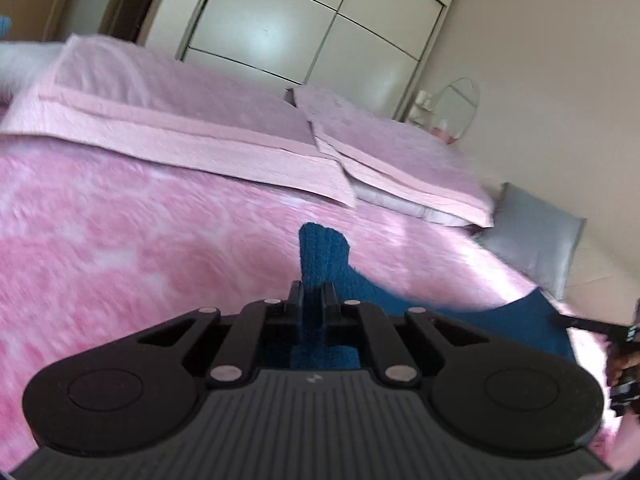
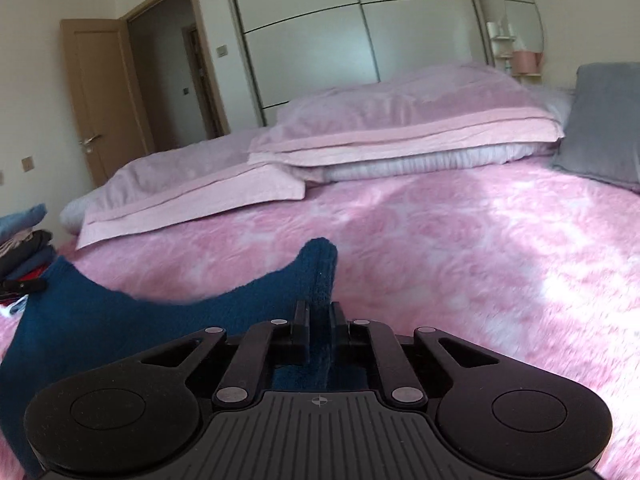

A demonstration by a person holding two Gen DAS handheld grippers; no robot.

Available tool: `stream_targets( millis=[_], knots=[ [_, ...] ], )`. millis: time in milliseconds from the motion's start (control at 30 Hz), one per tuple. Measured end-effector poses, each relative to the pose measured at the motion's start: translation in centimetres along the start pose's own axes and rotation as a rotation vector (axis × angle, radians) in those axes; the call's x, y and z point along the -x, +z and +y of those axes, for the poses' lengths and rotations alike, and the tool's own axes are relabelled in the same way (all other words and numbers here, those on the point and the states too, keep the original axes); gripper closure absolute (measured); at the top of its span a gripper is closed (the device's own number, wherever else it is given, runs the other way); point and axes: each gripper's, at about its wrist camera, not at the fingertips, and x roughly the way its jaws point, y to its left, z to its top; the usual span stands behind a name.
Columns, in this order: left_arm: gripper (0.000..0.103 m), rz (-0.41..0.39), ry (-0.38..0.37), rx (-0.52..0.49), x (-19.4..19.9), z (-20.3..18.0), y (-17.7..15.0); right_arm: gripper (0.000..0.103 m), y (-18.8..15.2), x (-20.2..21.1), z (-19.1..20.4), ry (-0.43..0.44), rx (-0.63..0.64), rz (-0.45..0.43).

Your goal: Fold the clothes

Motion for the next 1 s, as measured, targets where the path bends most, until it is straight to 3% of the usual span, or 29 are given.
stream_targets(
  millis=[167, 233, 433, 467, 533, 567, 600, 633, 733, 833, 900, 1000],
  knots=[
    [0.098, 0.007, 0.040, -0.002, -2.3, 0.0, 0.4, 0.096, 0.2, -2.4, -0.6, -0.050, -0.035, 0.015],
    [0.098, 0.032, 0.066, -0.003, -3.4, 0.3, 0.2, 0.096, -0.3, -4.1, -0.9, -0.080, -0.041, 0.061],
    [0.096, 0.207, 0.154, 0.022, -7.0, 2.0, -1.8, 0.096, -1.7, -7.6, -1.5, -0.130, -0.056, 0.185],
    [0.092, 0.205, 0.178, 0.016, -6.9, 1.8, -1.7, 0.096, -1.7, -7.7, -1.5, -0.133, -0.061, 0.200],
    [0.088, 0.181, 0.233, -0.005, -6.3, 1.3, -1.3, 0.086, -1.1, -7.4, -1.3, -0.158, -0.058, 0.220],
    [0.088, 0.158, 0.280, -0.029, -5.9, 0.6, -0.9, 0.060, -0.6, -6.9, -1.1, -0.182, -0.051, 0.220],
    [0.088, 0.131, 0.312, -0.054, -5.5, -0.3, -0.4, 0.049, 0.0, -6.3, -0.5, -0.231, -0.039, 0.191],
    [0.088, 0.104, 0.334, -0.077, -5.1, -1.2, 0.0, 0.049, 0.6, -5.6, 0.1, -0.273, -0.022, 0.158],
    [0.088, 0.097, 0.239, -0.128, -5.7, -4.8, 0.8, 0.049, 1.8, -4.7, 3.2, -0.233, 0.061, 0.086],
    [0.087, 0.178, 0.119, -0.219, -8.5, -9.2, 0.1, 0.049, 1.8, -6.2, 7.1, -0.146, 0.144, 0.108],
    [0.088, 0.212, 0.098, -0.270, -10.6, -11.1, -1.0, 0.049, 1.0, -8.2, 9.3, -0.138, 0.204, 0.135],
    [0.088, 0.289, 0.158, -0.294, -13.9, -10.9, -3.2, 0.049, -0.9, -11.3, 10.5, -0.146, 0.236, 0.197]
  ],
)
